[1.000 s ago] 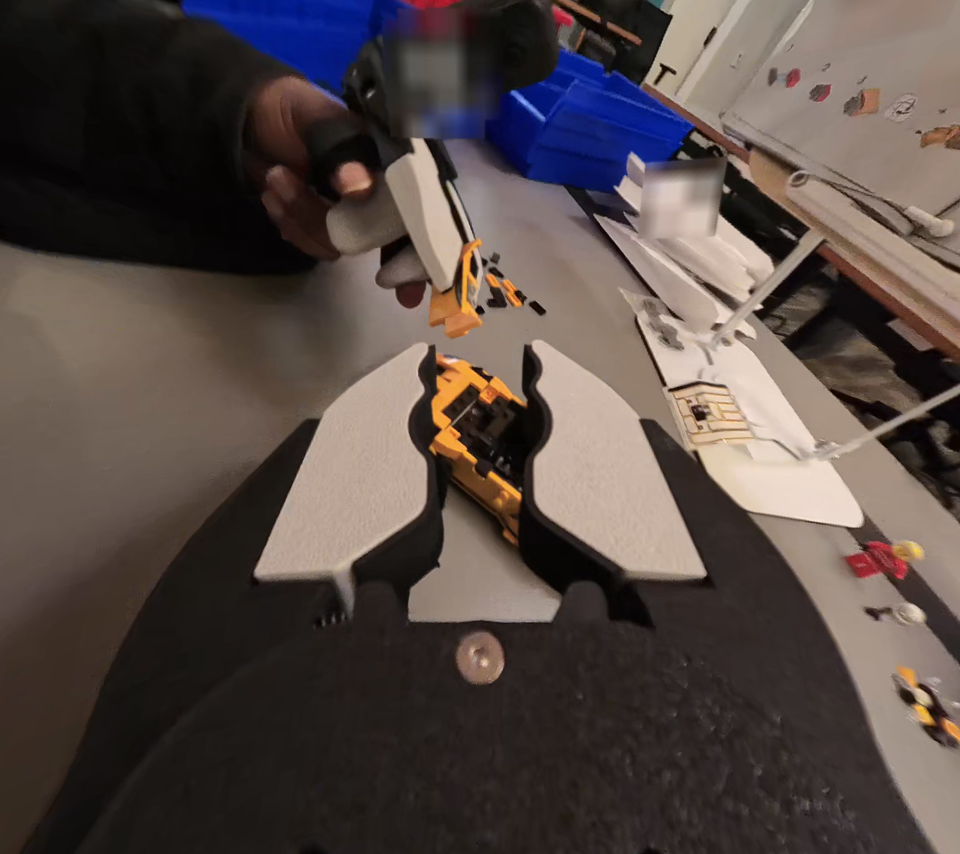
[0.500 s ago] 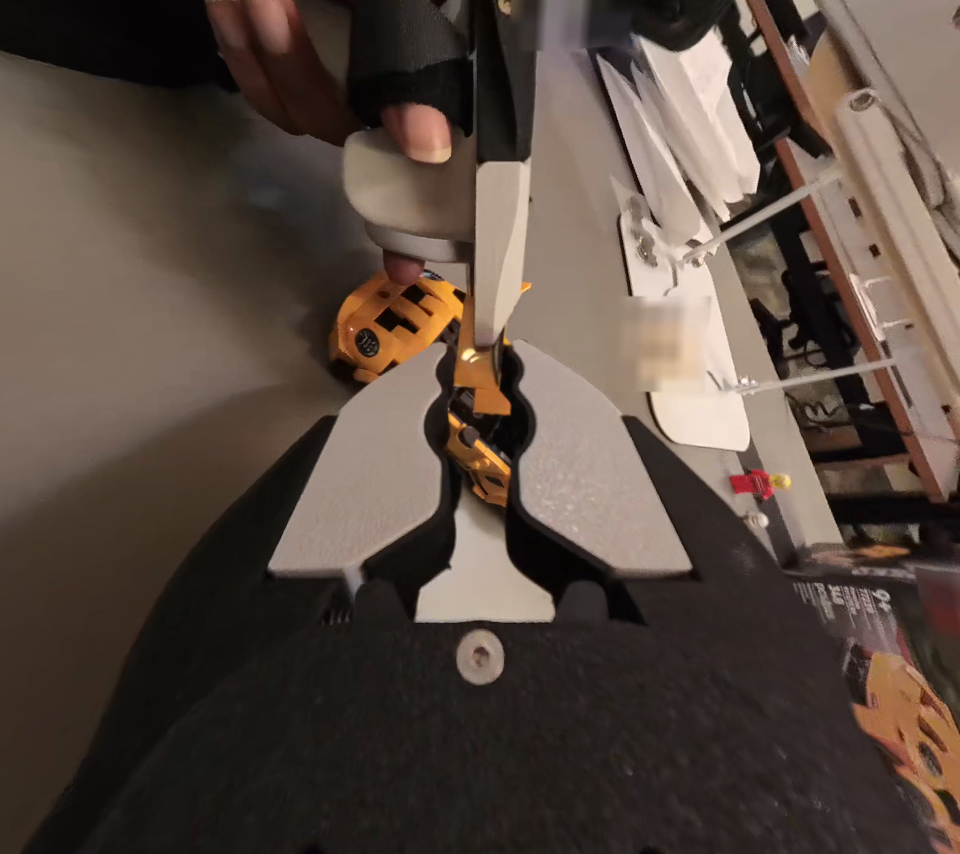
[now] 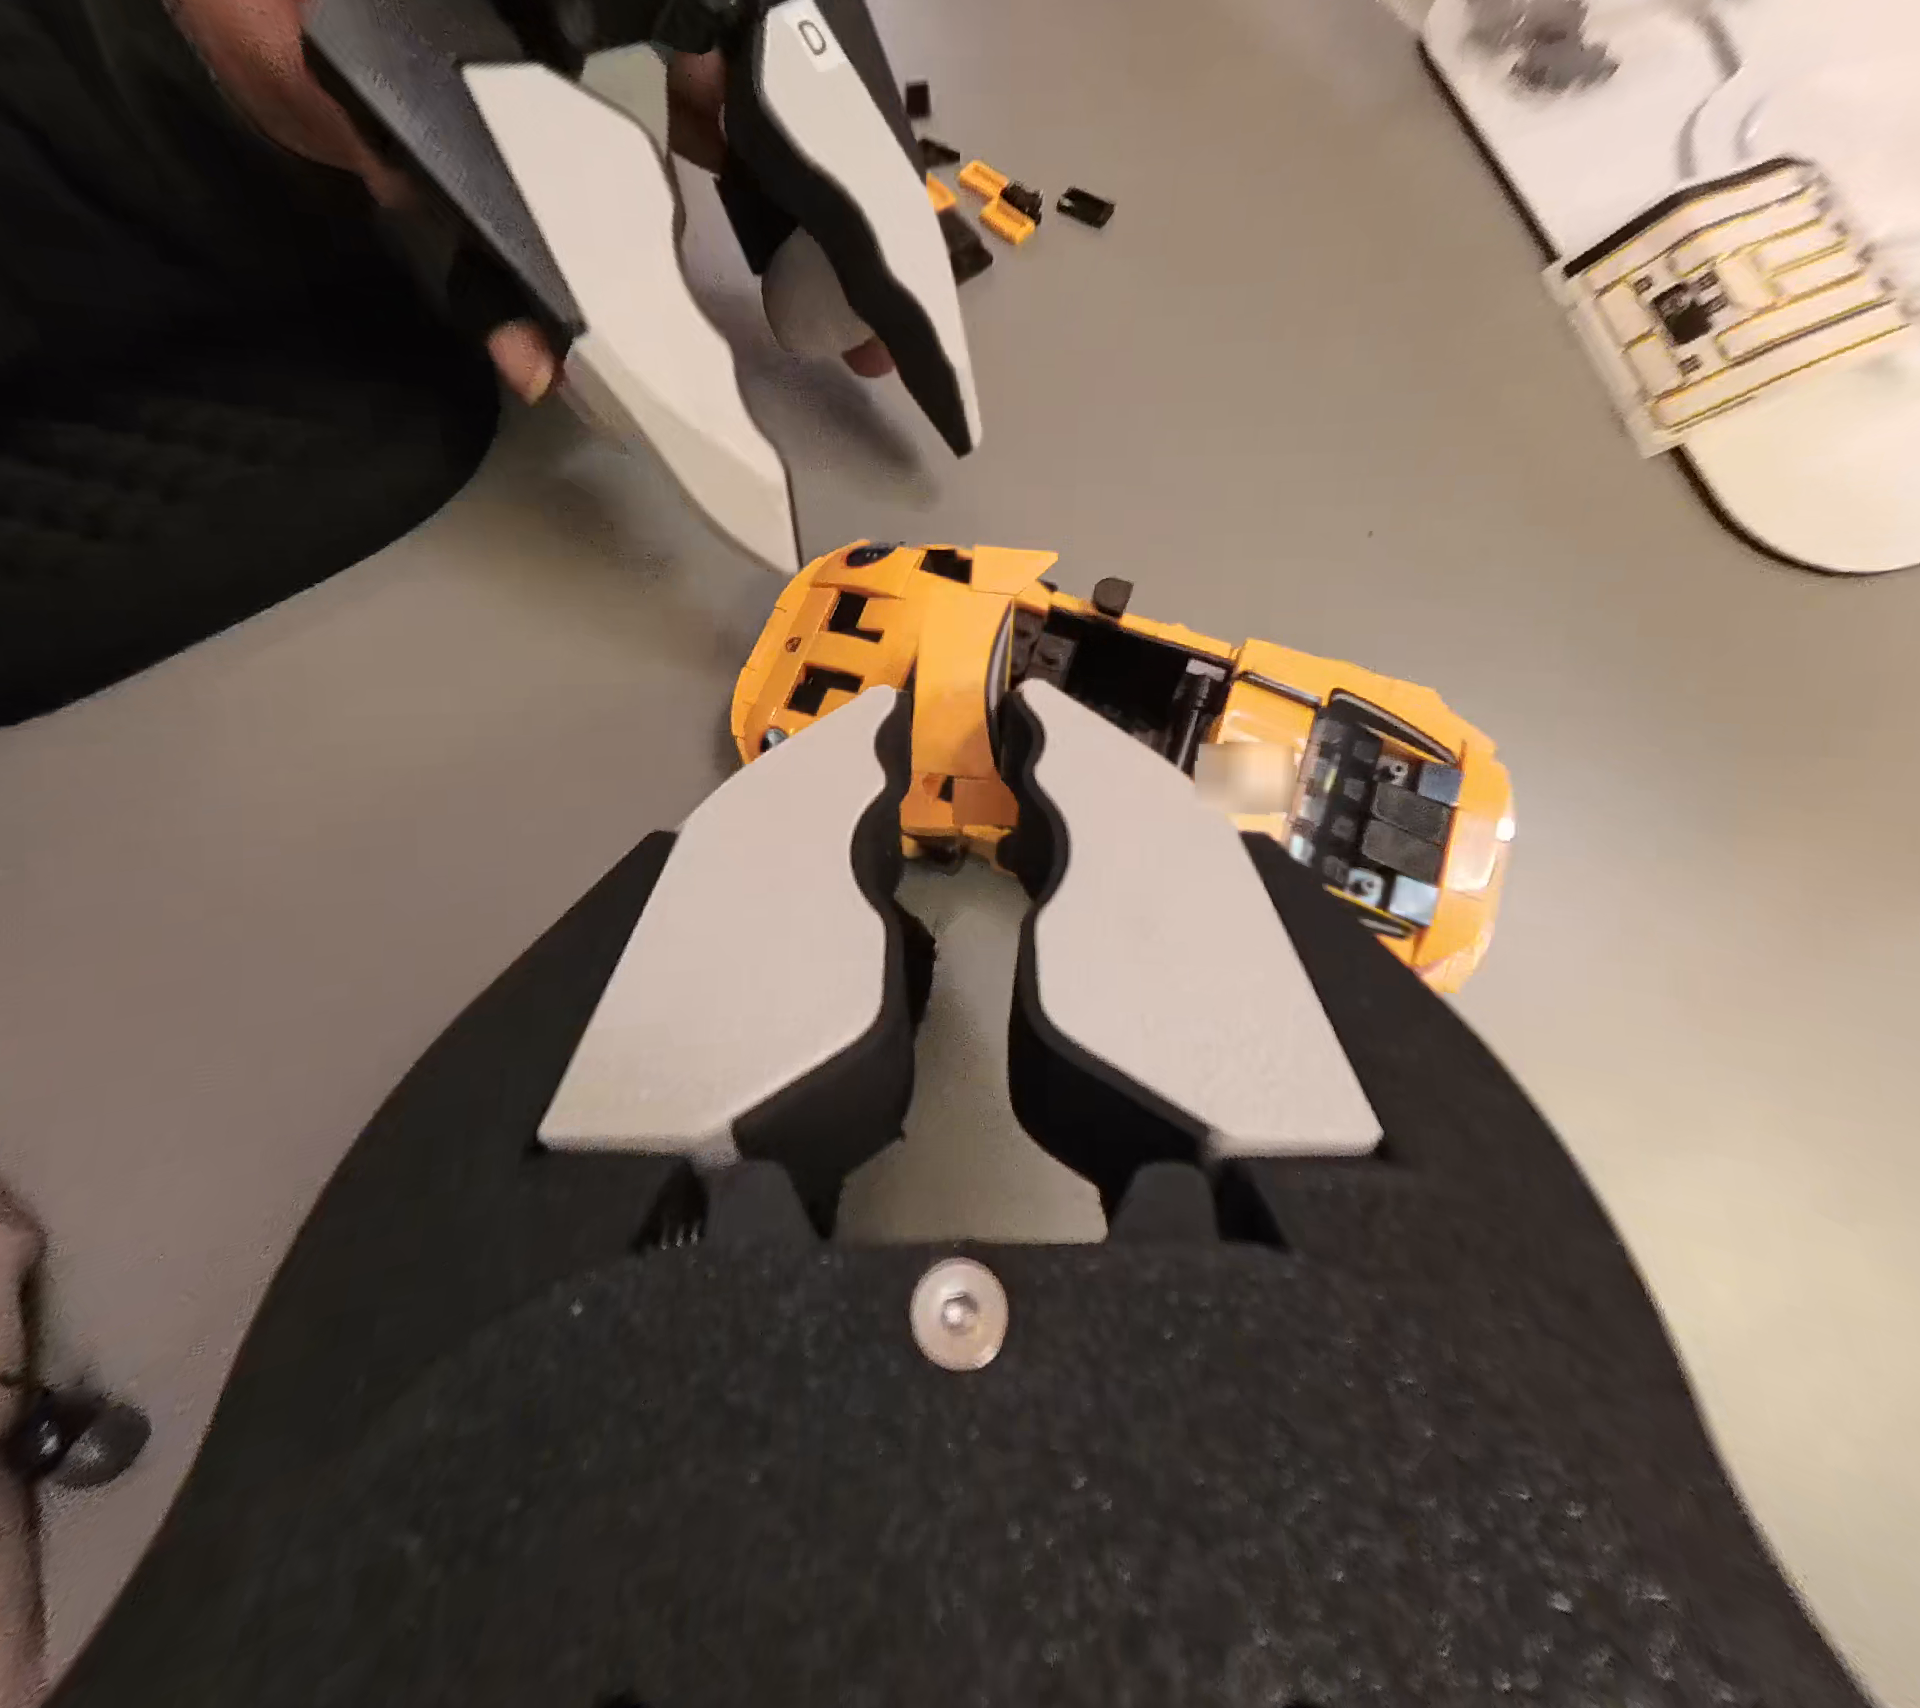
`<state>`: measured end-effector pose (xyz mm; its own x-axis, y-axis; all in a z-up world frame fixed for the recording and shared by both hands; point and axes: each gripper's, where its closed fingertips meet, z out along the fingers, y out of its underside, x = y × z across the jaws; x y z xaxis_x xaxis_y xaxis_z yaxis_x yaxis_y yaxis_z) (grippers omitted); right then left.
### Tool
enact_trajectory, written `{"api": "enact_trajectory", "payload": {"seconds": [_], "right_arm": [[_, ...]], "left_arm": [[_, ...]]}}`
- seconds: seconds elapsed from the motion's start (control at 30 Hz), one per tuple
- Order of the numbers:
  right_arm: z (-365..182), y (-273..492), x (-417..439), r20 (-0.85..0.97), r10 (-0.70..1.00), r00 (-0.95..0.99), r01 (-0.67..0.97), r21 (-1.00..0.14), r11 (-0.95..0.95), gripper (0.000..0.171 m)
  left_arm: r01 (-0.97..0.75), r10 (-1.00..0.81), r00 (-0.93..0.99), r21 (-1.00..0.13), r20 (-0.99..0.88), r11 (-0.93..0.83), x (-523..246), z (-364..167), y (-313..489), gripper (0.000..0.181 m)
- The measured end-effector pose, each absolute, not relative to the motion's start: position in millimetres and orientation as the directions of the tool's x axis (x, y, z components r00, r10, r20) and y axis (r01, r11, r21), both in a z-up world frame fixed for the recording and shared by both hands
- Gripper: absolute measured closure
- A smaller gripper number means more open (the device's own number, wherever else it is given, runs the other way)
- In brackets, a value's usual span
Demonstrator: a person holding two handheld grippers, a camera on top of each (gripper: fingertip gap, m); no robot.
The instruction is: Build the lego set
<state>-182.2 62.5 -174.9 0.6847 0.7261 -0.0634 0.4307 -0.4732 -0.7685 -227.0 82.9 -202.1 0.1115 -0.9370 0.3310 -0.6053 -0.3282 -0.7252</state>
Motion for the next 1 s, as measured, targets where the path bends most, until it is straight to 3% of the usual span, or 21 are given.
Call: {"api": "enact_trajectory", "payload": {"seconds": [0.17, 0.47, 1.0], "right_arm": [[-184, 59, -189, -0.055, 0.73, 0.681, 0.494, -0.702, -0.514, 0.155], [-193, 48, -176, -0.017, 0.733, 0.68, 0.564, -0.628, -0.537, 0.155], [-197, 36, -161, 0.01, 0.765, 0.644, 0.62, -0.593, -0.514, 0.155]], "left_arm": [[-0.667, -0.952, 0.03, -0.703, 0.305, -0.246, -220, -214, 61, 0.135], [-0.682, -0.964, 0.002, -0.704, 0.267, -0.196, -207, -215, 35, 0.135], [-0.688, -0.956, -0.064, -0.707, 0.285, -0.165, -198, -215, 11, 0.14]]}}
